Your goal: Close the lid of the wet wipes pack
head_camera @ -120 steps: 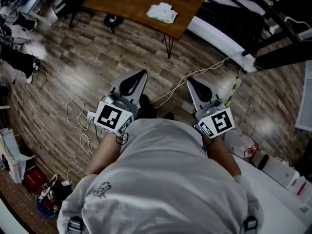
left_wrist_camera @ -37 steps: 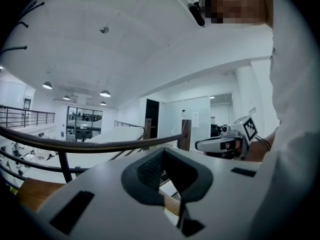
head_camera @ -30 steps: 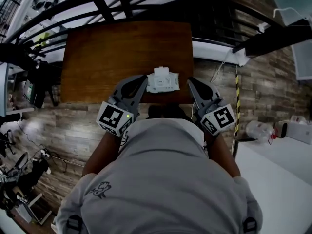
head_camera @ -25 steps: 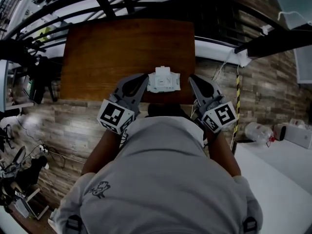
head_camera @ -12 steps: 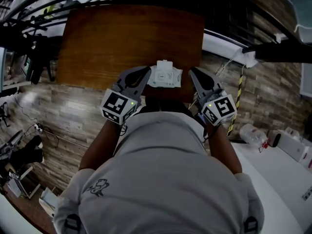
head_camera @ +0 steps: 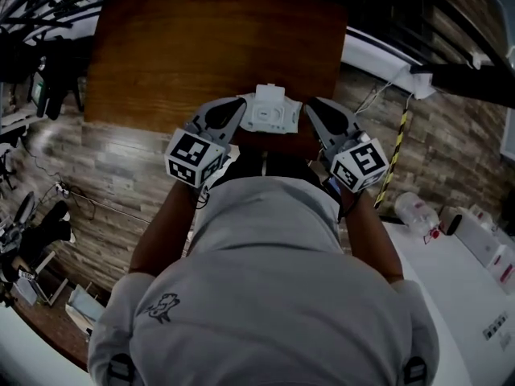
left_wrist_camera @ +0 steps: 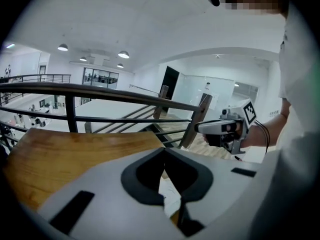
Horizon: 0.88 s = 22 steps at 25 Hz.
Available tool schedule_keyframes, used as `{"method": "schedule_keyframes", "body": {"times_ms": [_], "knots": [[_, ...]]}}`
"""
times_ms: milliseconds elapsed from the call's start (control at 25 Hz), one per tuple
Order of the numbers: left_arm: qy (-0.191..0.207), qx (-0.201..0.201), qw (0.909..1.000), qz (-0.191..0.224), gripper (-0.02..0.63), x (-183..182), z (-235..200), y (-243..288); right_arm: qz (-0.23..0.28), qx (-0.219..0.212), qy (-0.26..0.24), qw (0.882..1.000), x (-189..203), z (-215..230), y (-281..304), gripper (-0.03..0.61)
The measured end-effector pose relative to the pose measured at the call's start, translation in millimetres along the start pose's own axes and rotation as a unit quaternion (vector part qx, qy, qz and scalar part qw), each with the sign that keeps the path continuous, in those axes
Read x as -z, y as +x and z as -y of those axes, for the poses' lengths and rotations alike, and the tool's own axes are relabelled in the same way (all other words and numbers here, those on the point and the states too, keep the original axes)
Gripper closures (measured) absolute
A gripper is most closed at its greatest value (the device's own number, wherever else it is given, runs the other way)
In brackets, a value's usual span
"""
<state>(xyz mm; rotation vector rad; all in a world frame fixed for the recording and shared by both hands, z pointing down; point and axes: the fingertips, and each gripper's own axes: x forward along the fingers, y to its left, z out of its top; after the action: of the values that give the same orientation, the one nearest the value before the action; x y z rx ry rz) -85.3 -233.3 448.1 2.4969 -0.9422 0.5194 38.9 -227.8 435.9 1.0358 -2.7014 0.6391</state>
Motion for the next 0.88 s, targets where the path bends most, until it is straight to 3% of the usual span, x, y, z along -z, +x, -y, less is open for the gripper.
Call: {"method": "schedule_keyframes", "body": {"times_ms": [240, 440, 880], "knots": [[-0.012, -0.002, 0.9987, -0.05, 0.604, 48.6, -15.0, 23.0, -0.031, -0.001, 0.018, 0.999, 32.7, 19.9, 16.3, 0.535], [-0.023, -0.008, 0.9957, -0.089, 0.604, 81.6, -29.7, 35.4, -0.053, -0.011, 0.034, 0.998, 54.2, 28.2, 31.2, 0.474], [-0.053, -0.011, 0.9876, -0.147, 0.604, 140.7, -46.2, 69.8, -0.12, -0.056, 0.063, 0.989, 112.7, 46.8, 65.7, 0.416]]}}
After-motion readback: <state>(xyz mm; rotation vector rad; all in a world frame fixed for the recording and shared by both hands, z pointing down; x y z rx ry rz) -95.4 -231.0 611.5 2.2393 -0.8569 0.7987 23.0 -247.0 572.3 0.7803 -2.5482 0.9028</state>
